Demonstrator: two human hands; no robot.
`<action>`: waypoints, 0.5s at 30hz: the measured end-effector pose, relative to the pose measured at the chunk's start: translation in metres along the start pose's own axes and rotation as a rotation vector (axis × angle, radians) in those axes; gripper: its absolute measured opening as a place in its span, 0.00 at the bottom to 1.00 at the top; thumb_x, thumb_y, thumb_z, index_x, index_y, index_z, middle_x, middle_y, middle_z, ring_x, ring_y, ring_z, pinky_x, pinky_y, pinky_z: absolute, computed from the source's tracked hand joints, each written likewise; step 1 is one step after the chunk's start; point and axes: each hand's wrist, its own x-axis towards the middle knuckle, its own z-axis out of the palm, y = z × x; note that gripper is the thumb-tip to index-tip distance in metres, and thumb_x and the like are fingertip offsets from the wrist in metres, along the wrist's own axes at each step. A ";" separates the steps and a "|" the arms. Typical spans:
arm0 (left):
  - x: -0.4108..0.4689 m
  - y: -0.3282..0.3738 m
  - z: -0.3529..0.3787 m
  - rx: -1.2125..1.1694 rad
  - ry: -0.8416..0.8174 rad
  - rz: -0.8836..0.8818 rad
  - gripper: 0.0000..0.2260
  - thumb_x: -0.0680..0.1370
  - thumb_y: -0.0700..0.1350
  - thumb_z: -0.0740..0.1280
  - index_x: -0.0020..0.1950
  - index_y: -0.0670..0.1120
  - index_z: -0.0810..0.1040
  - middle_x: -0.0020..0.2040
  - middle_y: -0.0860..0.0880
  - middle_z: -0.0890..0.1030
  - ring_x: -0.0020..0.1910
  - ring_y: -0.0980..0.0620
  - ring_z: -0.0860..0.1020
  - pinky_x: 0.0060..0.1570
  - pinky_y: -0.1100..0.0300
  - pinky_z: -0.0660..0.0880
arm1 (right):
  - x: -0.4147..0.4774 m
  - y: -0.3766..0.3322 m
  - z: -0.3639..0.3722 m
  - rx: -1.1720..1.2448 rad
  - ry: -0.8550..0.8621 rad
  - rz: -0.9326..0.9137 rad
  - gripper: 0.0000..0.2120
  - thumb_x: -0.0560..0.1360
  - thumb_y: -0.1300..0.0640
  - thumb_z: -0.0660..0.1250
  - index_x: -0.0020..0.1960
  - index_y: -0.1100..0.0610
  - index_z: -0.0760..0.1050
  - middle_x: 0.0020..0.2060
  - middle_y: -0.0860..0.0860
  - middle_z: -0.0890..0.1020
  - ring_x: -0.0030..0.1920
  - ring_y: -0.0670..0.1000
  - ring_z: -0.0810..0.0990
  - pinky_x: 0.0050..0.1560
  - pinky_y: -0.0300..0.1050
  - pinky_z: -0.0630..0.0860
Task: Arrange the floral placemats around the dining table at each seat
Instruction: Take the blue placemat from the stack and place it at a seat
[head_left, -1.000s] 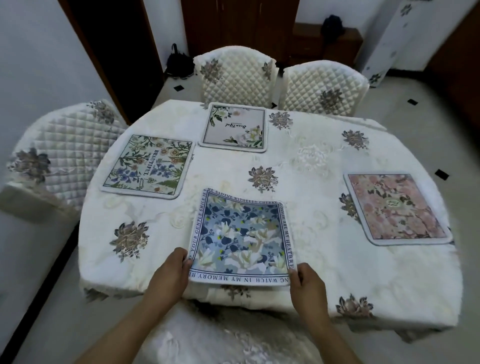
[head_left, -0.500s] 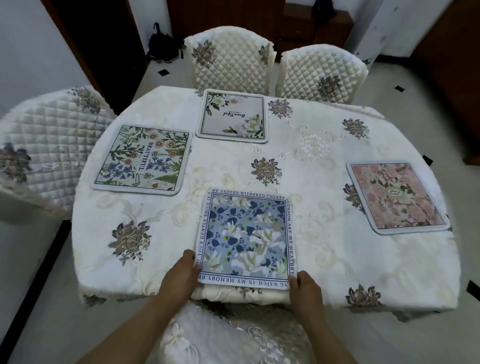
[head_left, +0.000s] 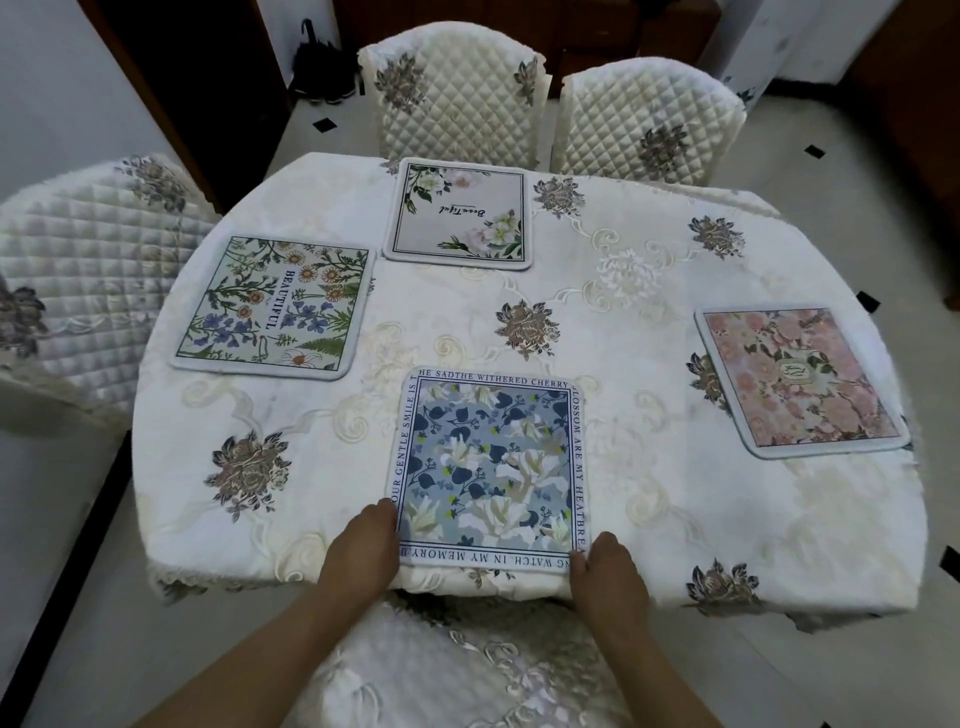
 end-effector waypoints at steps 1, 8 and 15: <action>-0.001 0.005 0.002 0.021 -0.002 0.042 0.05 0.79 0.44 0.58 0.48 0.44 0.70 0.46 0.43 0.77 0.47 0.41 0.76 0.42 0.50 0.72 | -0.002 -0.001 0.001 -0.036 -0.008 -0.064 0.11 0.78 0.47 0.61 0.44 0.53 0.64 0.40 0.50 0.72 0.40 0.56 0.76 0.36 0.47 0.67; 0.004 0.013 0.010 0.077 -0.106 0.138 0.05 0.76 0.41 0.62 0.51 0.40 0.73 0.49 0.40 0.76 0.48 0.41 0.73 0.47 0.50 0.71 | -0.008 -0.020 0.016 -0.171 -0.122 -0.248 0.10 0.79 0.55 0.57 0.57 0.57 0.71 0.54 0.56 0.77 0.52 0.58 0.79 0.46 0.49 0.75; 0.009 0.021 -0.006 0.109 -0.176 0.129 0.01 0.77 0.40 0.61 0.47 0.44 0.71 0.50 0.40 0.77 0.49 0.41 0.75 0.44 0.53 0.69 | -0.006 -0.025 -0.003 -0.158 -0.241 -0.283 0.11 0.80 0.55 0.56 0.58 0.58 0.70 0.56 0.57 0.76 0.53 0.58 0.79 0.52 0.50 0.75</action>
